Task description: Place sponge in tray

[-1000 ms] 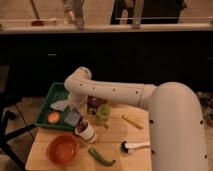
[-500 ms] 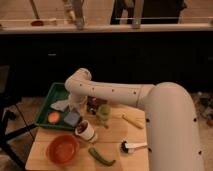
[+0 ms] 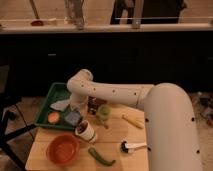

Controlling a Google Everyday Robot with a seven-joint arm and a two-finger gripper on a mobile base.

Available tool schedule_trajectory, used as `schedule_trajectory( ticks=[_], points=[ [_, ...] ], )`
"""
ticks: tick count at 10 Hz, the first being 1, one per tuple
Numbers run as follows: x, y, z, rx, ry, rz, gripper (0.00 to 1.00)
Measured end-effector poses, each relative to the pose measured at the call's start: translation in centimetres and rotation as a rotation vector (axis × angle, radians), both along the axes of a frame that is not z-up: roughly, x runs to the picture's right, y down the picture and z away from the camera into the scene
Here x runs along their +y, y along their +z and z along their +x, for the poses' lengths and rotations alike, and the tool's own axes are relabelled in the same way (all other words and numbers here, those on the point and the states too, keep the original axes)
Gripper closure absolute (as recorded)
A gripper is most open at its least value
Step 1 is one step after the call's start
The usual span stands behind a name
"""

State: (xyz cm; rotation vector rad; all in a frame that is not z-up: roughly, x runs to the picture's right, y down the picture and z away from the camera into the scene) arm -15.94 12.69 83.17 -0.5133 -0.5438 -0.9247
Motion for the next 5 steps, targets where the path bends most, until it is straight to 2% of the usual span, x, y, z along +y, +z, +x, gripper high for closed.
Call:
schedule_trajectory(
  ticks=[2, 5],
  points=[
    [-1.6, -0.8, -0.3, 0.012, -0.002, 0.037, 0.99],
    [-4.7, -3.5, -1.6, 0.010, -0.008, 0.088, 0.99]
  ],
)
